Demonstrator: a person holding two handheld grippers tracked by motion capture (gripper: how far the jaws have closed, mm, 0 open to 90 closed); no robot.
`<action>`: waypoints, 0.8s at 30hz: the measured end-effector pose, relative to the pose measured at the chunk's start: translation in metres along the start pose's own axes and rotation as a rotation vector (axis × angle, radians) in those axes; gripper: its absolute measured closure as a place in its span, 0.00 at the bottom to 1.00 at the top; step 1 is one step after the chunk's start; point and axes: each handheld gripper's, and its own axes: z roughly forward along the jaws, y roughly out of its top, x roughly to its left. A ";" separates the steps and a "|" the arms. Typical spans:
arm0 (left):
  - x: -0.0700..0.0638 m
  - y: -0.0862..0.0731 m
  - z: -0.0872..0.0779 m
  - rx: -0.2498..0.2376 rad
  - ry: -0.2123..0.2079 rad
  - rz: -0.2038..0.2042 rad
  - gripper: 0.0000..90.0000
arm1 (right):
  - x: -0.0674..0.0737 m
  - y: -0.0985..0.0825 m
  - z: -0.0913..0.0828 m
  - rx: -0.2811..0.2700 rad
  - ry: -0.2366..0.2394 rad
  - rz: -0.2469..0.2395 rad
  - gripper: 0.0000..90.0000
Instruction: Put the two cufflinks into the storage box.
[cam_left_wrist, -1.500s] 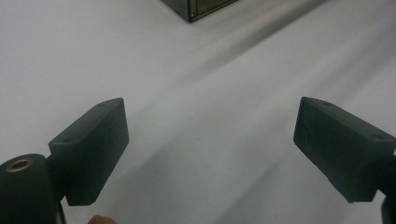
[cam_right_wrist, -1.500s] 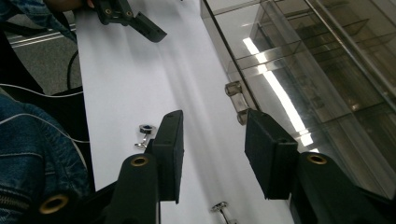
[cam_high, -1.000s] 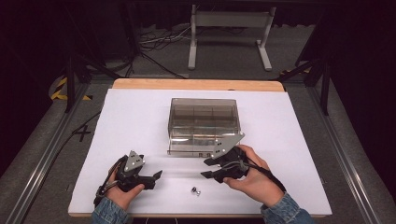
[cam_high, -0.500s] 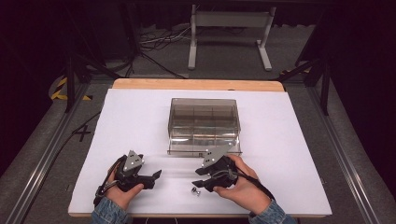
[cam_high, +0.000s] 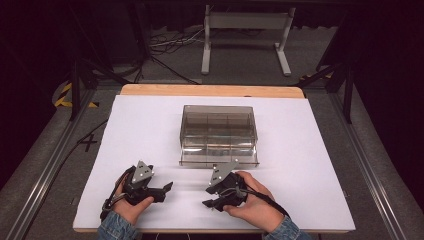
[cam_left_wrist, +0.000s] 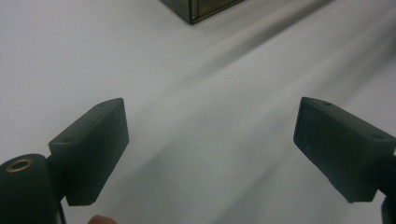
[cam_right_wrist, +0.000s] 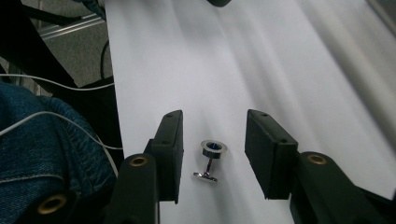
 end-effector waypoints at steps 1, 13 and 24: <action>0.000 0.000 0.000 0.001 0.000 0.003 0.12 | 0.000 0.000 0.001 0.008 -0.003 0.001 0.65; -0.001 0.000 0.001 0.008 -0.010 0.005 0.12 | 0.003 -0.002 0.014 0.069 -0.007 0.010 0.67; -0.001 0.000 0.002 0.011 -0.007 0.010 0.12 | 0.004 -0.002 0.025 0.125 -0.035 -0.009 0.72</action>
